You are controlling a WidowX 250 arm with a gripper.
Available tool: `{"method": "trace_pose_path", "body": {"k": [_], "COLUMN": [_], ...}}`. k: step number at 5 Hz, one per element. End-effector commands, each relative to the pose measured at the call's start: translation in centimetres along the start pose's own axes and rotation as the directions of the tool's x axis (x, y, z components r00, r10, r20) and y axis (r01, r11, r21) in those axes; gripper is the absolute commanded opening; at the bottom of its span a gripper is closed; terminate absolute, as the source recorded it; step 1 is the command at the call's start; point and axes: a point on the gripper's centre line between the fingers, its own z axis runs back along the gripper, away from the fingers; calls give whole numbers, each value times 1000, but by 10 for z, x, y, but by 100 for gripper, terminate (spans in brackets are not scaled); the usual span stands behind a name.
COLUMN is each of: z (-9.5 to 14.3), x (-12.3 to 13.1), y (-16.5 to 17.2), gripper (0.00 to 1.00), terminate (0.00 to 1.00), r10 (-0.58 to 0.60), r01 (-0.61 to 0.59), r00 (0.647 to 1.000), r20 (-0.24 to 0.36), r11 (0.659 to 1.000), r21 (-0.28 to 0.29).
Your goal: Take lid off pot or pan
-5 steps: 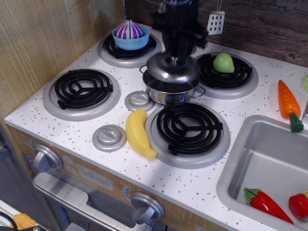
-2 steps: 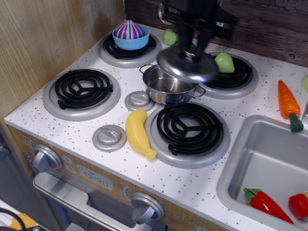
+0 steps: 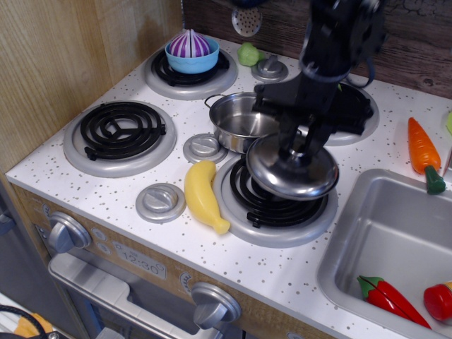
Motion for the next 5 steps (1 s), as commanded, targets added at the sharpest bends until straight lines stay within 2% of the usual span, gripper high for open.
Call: {"method": "trace_pose_path", "body": {"k": [1, 2, 3, 4, 5], "z": [-8, -14, -15, -15, -15], "x": [0, -4, -1, -1, -1], "y": [10, 12, 14, 14, 14], "gripper": [0, 0, 100, 100, 100], "terminate": [0, 0, 0, 0, 100], "r10": [22, 25, 7, 7, 7], "r01": [-15, -16, 10, 10, 10], "r00": [995, 993, 988, 988, 988], "r20": [101, 114, 154, 154, 154], "r11": [998, 996, 994, 994, 994], "r21": [-65, -83, -105, -105, -105]}}
